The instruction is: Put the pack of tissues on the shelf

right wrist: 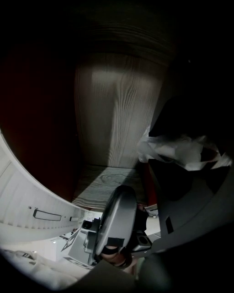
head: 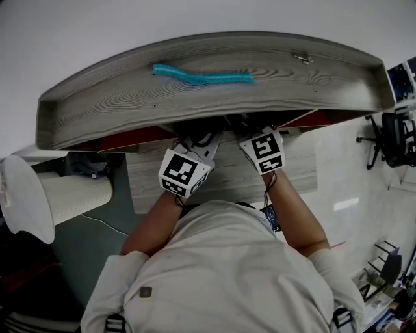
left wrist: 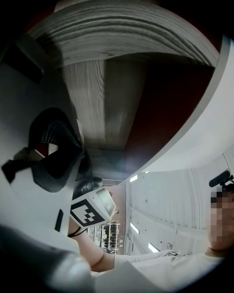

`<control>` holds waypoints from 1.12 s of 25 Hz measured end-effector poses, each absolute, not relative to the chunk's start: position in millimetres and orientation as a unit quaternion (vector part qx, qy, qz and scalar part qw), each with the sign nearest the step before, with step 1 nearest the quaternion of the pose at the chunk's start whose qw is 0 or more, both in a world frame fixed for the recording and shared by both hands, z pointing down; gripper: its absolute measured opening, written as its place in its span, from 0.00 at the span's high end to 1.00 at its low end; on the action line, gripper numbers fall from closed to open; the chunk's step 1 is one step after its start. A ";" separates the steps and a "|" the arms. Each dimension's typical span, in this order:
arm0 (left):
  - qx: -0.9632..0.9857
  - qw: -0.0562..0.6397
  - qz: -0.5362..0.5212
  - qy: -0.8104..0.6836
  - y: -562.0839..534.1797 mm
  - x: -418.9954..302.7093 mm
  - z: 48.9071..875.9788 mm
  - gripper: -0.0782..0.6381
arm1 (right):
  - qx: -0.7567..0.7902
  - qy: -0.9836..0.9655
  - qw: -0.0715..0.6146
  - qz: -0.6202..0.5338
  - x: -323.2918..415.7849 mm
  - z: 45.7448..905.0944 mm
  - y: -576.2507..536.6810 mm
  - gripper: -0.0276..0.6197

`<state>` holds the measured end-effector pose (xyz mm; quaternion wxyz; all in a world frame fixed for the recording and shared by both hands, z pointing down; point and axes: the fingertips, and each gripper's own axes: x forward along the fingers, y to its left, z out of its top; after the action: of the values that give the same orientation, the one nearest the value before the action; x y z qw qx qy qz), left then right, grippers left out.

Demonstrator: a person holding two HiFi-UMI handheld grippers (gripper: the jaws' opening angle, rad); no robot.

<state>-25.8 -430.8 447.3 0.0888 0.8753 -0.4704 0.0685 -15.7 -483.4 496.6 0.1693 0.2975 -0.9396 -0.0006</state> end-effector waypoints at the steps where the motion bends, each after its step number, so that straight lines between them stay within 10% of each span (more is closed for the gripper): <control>1: 0.875 0.090 0.068 -0.470 -430.1 -25.4 447.5 0.87 | 0.297 -0.940 0.170 0.000 -16.0 496.7 -483.0 0.70; 28: 0.896 0.084 0.052 -0.432 -379.8 -43.2 429.3 0.87 | 0.363 -0.923 0.121 -0.038 -4.0 441.2 -433.7 0.55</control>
<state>-43.2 -379.8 429.3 0.0844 0.8963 -0.4322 0.0522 -4.0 -433.7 441.2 0.1208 0.3630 -0.9231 -0.0384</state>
